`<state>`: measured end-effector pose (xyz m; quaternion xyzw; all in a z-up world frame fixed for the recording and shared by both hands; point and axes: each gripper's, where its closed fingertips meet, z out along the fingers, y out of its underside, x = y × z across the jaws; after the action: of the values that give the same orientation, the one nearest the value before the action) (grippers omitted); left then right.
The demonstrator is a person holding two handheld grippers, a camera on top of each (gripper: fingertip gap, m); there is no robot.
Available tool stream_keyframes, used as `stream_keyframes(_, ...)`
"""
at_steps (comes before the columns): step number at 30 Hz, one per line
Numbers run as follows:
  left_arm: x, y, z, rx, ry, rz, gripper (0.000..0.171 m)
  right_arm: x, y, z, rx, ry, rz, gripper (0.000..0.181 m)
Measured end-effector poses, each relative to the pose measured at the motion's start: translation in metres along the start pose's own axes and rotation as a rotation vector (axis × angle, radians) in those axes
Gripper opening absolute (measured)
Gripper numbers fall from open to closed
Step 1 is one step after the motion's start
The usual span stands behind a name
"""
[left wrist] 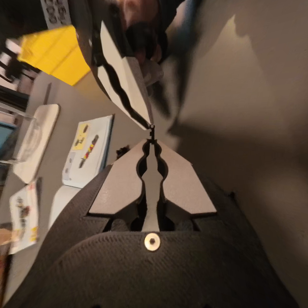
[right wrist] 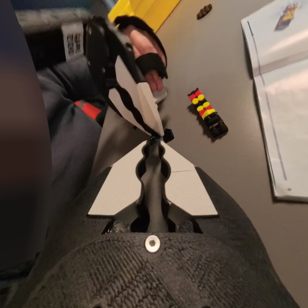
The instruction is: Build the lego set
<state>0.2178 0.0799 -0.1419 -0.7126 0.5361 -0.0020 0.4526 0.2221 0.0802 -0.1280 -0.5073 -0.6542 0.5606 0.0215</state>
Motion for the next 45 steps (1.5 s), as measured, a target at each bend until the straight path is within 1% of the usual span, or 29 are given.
stream_keyframes(1,0.006,-0.001,0.0,-0.005,0.051,-0.068,0.004,-0.002,0.002,0.001,-0.024,0.017,-0.087,0.016)
stream_keyframes(2,0.011,-0.001,-0.001,-0.018,0.1,-0.149,0.004,-0.004,0.004,0.003,-0.047,0.041,-0.181,0.018)
stream_keyframes(4,0.021,0.002,-0.001,-0.054,0.194,-0.291,0.004,-0.007,0.008,0.007,-0.102,0.105,-0.351,0.017)
stream_keyframes(6,0.025,0.004,-0.001,-0.065,0.239,-0.381,0.004,-0.009,0.012,0.012,-0.141,0.157,-0.461,0.014)
stream_keyframes(8,0.028,0.004,0.0,-0.071,0.267,-0.429,0.004,-0.007,0.015,0.015,-0.167,0.194,-0.518,0.012)
stream_keyframes(12,0.032,0.003,0.001,-0.08,0.289,-0.445,0.005,-0.006,0.021,0.02,-0.2,0.207,-0.532,0.011)
stream_keyframes(16,0.033,0.004,0.001,-0.083,0.299,-0.447,0.005,-0.003,0.026,0.022,-0.227,0.225,-0.548,0.005)
stream_keyframes(17,0.034,0.004,0.0,-0.081,0.306,-0.446,0.009,-0.001,0.026,0.021,-0.23,0.231,-0.551,0.005)
stream_keyframes(19,0.029,0.007,-0.003,-0.095,0.291,-0.435,0.022,0.001,0.027,0.02,-0.238,0.239,-0.555,0.005)
stream_keyframes(20,0.023,0.008,-0.005,-0.091,0.267,-0.431,0.025,0.001,0.027,0.02,-0.241,0.238,-0.553,0.005)
stream_keyframes(23,0.01,0.014,-0.009,-0.093,0.227,-0.453,0.026,0.002,0.03,0.022,-0.256,0.235,-0.548,0.005)
stream_keyframes(26,0.012,0.022,-0.006,-0.118,0.251,-0.489,0.026,0.001,0.031,0.023,-0.258,0.224,-0.53,0.005)
stream_keyframes(28,0.012,0.024,-0.003,-0.119,0.258,-0.497,0.025,0.001,0.031,0.023,-0.256,0.218,-0.523,0.008)
stream_keyframes(32,0.011,0.025,-0.001,-0.117,0.255,-0.488,0.021,0.0,0.031,0.022,-0.253,0.21,-0.532,0.02)
stream_keyframes(35,0.01,0.025,-0.001,-0.121,0.247,-0.478,0.016,-0.003,0.025,0.02,-0.207,0.192,-0.551,0.029)
stream_keyframes(37,0.01,0.025,-0.001,-0.121,0.251,-0.485,0.015,-0.006,0.015,0.015,-0.141,0.188,-0.582,0.034)
stream_keyframes(40,0.008,0.026,-0.001,-0.113,0.26,-0.515,0.015,0.0,0.001,0.004,-0.064,0.253,-0.665,0.031)
stream_keyframes(42,0.006,0.022,-0.002,-0.081,0.29,-0.571,0.015,0.006,-0.003,-0.001,-0.055,0.31,-0.749,0.029)
stream_keyframes(45,0.003,0.007,-0.008,0.022,0.381,-0.709,0.015,0.009,0.0,-0.001,-0.091,0.38,-0.903,0.026)
